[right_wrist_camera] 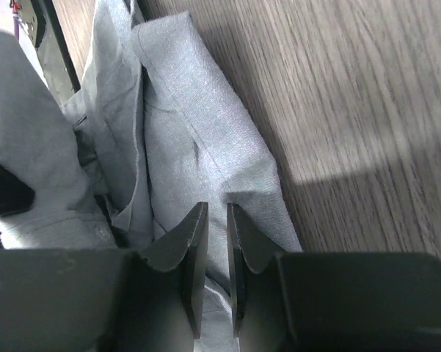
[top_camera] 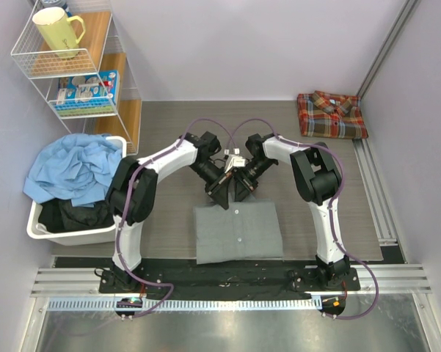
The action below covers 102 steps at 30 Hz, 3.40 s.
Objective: Fold and stack the long sleeve shirts
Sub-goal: Fold the shirt
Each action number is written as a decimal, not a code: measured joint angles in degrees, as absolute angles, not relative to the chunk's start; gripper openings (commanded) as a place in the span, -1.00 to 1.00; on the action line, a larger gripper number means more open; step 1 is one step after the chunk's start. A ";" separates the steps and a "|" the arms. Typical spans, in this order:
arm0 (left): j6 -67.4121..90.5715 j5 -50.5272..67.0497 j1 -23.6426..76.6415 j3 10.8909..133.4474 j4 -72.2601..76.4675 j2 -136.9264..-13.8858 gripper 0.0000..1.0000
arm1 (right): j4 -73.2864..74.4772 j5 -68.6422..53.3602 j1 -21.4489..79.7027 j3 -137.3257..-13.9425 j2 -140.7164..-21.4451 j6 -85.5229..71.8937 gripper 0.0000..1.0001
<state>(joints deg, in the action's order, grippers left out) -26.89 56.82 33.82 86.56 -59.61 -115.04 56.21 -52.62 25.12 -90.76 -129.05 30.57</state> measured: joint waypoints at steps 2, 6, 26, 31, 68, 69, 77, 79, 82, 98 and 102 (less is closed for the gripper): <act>-27.88 56.58 33.17 89.06 -60.80 -116.33 -1.00 | 56.34 -52.60 25.12 -90.76 -129.05 30.83 -0.56; -29.41 55.61 32.03 92.01 -62.46 -118.72 -1.00 | 56.58 -52.58 25.10 -90.76 -129.08 31.24 -0.56; -33.65 51.79 29.23 104.60 -65.93 -126.61 -0.94 | 60.34 -50.61 21.50 -98.70 -130.08 32.29 -0.26; -34.89 51.35 29.06 106.63 -66.72 -127.94 -0.92 | 62.04 -50.63 17.65 -104.90 -131.28 32.47 -0.27; -28.32 42.92 17.76 95.11 -65.34 -120.38 0.22 | 71.20 -50.59 10.85 -100.18 -125.60 39.94 0.40; -28.32 42.83 17.78 95.11 -65.32 -120.38 0.22 | 71.35 -50.22 11.00 -99.81 -125.51 40.45 0.37; -28.62 42.87 17.85 95.11 -65.49 -121.67 0.18 | 71.16 -47.46 13.47 -97.51 -125.51 42.41 -0.07; -28.69 42.87 17.89 95.07 -65.47 -121.78 0.13 | 70.91 -46.83 13.89 -97.32 -125.49 42.61 -0.22; -28.58 42.96 17.91 95.00 -65.41 -121.78 0.04 | 70.67 -46.28 14.02 -97.21 -125.49 42.74 -0.43; -27.97 44.91 20.14 92.68 -65.63 -121.80 -1.00 | 69.56 -46.28 13.93 -96.09 -124.97 41.71 -0.97; -28.12 46.70 19.94 93.56 -67.35 -121.56 -1.00 | 69.91 -46.92 13.50 -95.31 -123.15 41.69 -0.98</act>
<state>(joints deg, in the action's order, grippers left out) -28.12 46.70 19.94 93.56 -67.35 -121.56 69.91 -46.92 13.50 -95.31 -123.15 41.69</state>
